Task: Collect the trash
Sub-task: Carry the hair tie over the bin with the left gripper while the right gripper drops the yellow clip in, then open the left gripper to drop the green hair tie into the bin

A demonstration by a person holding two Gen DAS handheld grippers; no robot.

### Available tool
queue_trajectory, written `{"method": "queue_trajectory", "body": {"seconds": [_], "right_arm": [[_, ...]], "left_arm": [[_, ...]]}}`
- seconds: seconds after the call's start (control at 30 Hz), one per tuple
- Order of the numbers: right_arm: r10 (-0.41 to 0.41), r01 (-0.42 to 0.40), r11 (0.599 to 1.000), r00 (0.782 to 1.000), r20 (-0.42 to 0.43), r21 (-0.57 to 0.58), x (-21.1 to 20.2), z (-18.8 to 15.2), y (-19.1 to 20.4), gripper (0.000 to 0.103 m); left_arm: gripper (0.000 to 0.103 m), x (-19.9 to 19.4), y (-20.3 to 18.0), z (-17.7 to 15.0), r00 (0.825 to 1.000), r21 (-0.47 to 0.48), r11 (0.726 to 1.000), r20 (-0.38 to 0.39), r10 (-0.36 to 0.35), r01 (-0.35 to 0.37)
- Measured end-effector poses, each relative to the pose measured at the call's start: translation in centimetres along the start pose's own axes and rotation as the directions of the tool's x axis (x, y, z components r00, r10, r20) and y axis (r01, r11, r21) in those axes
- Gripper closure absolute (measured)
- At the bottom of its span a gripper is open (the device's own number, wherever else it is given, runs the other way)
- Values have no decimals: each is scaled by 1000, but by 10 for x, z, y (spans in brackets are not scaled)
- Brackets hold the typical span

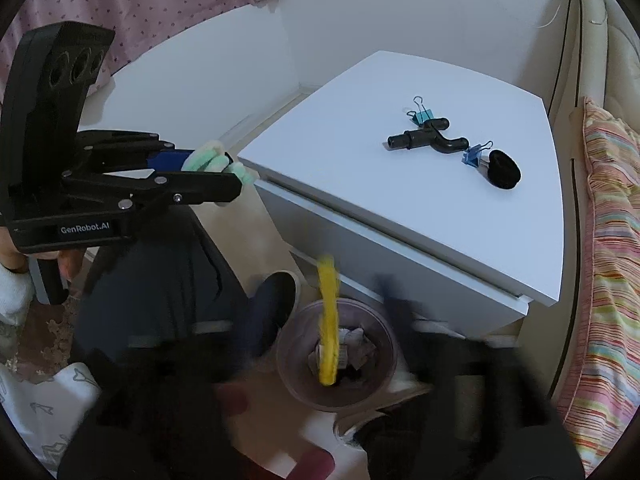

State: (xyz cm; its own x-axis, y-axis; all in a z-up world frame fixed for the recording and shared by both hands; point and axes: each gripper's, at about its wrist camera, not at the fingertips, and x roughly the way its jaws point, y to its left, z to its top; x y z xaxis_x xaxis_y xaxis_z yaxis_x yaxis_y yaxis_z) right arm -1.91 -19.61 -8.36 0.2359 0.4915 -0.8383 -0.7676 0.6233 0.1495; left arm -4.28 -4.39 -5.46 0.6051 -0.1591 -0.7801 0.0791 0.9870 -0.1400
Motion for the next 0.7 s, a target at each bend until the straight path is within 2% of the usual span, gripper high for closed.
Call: {"method": "queue_trajectory", "body": {"seconds": [0.1,0.23,0.7], "right_arm": [[-19,19,1000,1000,0,20,1,0,-5,13],[-45,45,998,999,-1,41,0,-1,-11,9],[-128,119,986,989,72,115,-33,-1,-27,7]], "left_arm": [[76,1,0,0,1000,3,1000,-3,-2,2],[75,2,-3,-2,1000,9,1000,-12,-10,11],[75,7,-23,0,999,69,997,-26,-37,39]]}}
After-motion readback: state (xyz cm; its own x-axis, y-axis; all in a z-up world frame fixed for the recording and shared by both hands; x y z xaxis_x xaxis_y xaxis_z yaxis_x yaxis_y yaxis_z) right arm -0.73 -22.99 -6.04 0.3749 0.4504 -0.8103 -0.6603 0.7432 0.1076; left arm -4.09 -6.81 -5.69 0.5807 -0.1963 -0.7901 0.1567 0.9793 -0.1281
